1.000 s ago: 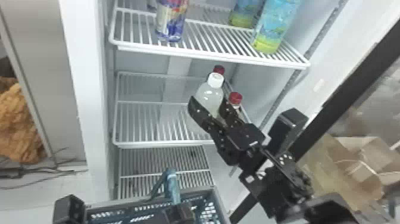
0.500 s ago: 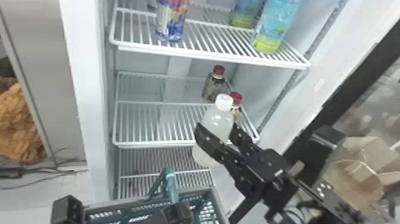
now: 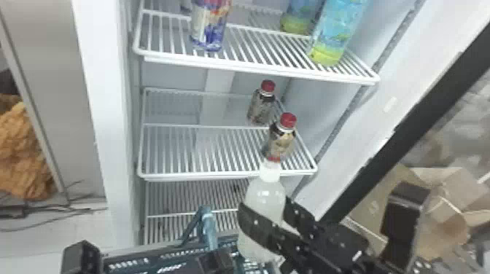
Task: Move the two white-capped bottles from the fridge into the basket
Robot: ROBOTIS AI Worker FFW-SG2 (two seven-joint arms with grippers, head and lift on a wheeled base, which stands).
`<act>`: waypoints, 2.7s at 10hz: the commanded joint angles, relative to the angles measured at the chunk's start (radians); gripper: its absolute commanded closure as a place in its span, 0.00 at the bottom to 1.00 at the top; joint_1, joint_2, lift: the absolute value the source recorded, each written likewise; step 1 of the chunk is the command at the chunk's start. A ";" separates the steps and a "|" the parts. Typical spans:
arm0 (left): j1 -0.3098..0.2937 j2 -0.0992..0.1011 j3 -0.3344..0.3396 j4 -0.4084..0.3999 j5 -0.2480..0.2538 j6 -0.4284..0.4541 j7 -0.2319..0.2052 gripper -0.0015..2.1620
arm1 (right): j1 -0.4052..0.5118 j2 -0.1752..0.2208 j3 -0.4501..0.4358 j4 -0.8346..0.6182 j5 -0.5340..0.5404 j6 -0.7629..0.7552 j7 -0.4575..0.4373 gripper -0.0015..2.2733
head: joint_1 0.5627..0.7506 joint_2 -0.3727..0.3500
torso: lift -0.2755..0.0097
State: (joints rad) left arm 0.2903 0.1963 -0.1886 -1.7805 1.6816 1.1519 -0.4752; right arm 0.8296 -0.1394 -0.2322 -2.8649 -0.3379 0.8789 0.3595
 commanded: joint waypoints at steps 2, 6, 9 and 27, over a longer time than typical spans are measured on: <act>0.002 0.000 0.001 -0.003 -0.002 -0.001 0.000 0.52 | 0.010 0.011 -0.015 -0.008 -0.043 0.125 0.001 0.33 | 0.70 0.03 | 0.05; -0.001 0.000 0.001 -0.003 -0.002 -0.001 0.000 0.52 | -0.020 0.011 -0.027 0.019 -0.151 0.284 -0.004 0.33 | 0.70 0.03 | 0.05; -0.001 0.002 -0.001 -0.003 -0.002 -0.001 0.000 0.52 | -0.025 0.011 -0.013 0.063 -0.161 0.216 -0.014 0.33 | 0.70 0.03 | 0.05; 0.002 0.002 -0.003 -0.003 0.002 -0.008 0.000 0.52 | 0.034 0.061 0.003 0.191 0.051 -0.621 -0.056 0.12 | 0.70 0.03 | 0.05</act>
State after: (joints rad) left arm 0.2920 0.1984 -0.1900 -1.7818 1.6831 1.1436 -0.4756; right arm 0.8616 -0.0832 -0.2329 -2.6889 -0.2950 0.3013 0.3048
